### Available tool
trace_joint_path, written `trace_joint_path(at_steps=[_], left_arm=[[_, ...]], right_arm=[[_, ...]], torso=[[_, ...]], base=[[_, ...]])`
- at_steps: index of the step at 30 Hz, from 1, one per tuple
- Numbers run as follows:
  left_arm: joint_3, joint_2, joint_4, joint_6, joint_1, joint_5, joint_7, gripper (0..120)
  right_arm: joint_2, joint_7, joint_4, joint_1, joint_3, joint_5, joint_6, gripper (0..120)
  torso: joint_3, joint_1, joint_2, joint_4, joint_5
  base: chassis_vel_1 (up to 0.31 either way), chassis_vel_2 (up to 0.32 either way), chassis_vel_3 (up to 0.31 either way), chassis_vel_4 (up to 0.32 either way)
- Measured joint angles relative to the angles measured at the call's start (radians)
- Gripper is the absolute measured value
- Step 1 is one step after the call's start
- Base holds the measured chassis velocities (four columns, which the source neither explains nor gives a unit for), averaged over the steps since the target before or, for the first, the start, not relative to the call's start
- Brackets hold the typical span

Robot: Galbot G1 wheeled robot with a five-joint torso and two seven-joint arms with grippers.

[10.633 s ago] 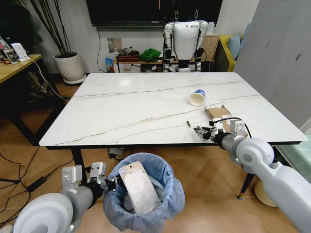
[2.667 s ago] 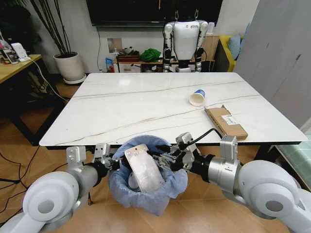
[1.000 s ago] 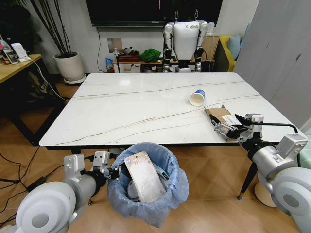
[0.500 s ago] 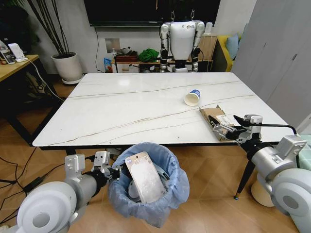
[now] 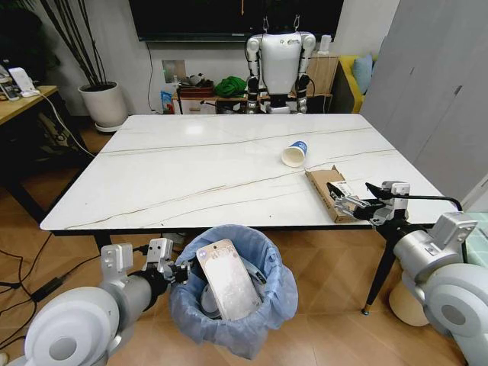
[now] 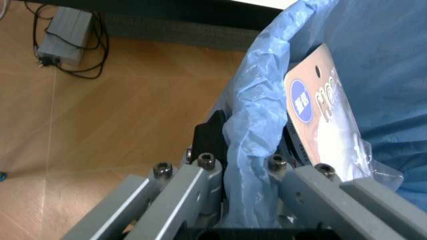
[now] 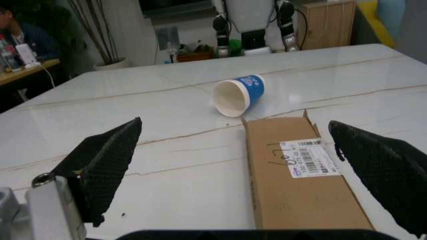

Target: Pick up the trash bin and place the trash from the table into it.

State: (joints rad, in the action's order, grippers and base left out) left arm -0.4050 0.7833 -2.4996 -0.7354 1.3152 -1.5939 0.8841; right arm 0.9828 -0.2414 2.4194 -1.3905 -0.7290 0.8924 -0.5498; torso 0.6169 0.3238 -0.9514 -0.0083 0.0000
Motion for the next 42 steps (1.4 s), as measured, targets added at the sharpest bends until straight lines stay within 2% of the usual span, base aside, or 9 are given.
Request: trace_joint_path(at_steps=[23,35,42], left_arm=[[0.000,0.007,-0.001,0.000,0.012,0.004,-0.003,3],[-0.013,0.003,-0.001,0.000,0.036,0.014,-0.005,3],[-0.025,0.010,-0.001,0.000,0.069,0.027,-0.012,3]], right_arm=[[-0.009,-0.024,-0.050,0.037,0.038,0.003,0.000,100],[-0.037,-0.126,-0.122,0.187,0.163,0.095,-0.031,100],[-0.049,-0.138,-0.139,0.241,0.240,0.063,-0.042,100]], torso=[[0.000,0.000,0.000,-0.0001,0.0000],[0.000,0.000,0.000,0.0000,0.0001],[0.000,0.000,0.000,0.0000,-0.0002]], base=[[-0.056,-0.061,0.053,0.057],[0.000,0.000,0.000,0.000],[0.000,0.000,0.000,0.000]])
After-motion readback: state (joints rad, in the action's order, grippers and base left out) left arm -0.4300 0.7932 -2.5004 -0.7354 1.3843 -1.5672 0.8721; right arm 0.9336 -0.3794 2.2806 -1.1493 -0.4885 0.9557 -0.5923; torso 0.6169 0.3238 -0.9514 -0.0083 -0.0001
